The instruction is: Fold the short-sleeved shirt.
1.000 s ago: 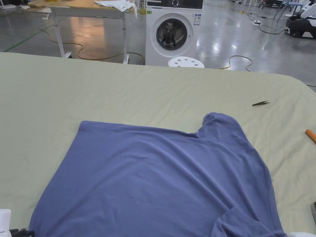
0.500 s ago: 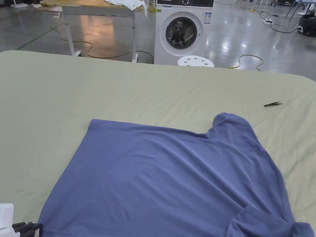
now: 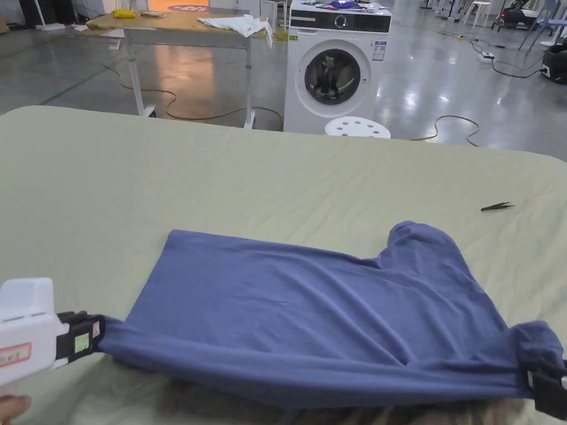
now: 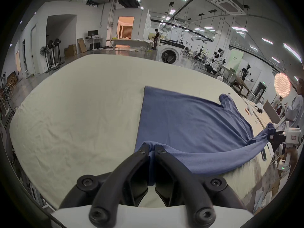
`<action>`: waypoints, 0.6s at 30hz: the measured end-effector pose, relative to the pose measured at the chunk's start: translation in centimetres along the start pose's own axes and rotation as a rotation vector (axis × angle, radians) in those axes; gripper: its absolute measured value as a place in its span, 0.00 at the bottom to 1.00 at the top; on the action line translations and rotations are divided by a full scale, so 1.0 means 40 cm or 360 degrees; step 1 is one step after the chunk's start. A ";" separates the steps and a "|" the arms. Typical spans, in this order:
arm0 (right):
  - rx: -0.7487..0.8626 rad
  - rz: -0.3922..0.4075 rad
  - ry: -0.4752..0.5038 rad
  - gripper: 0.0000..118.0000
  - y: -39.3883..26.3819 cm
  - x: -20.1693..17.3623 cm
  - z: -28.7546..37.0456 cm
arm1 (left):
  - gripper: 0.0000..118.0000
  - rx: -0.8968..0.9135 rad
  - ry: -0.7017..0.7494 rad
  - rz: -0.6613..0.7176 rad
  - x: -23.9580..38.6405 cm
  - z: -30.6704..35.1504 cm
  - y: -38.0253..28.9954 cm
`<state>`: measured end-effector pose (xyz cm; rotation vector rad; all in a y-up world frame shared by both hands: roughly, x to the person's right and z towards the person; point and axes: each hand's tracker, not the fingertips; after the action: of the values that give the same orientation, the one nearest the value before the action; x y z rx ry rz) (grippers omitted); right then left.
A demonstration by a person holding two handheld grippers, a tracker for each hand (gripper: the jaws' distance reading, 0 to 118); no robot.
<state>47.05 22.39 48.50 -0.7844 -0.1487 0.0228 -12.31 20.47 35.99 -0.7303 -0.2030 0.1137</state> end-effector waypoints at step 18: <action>-0.0285 -0.0105 -0.0003 0.25 0.113 0.025 -0.417 | 0.02 -0.0281 0.0101 0.0009 -0.008 -0.399 0.117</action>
<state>50.56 13.95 33.79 -0.9581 -0.1801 -0.0528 -9.21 13.49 21.21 -0.9090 -0.1514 0.0781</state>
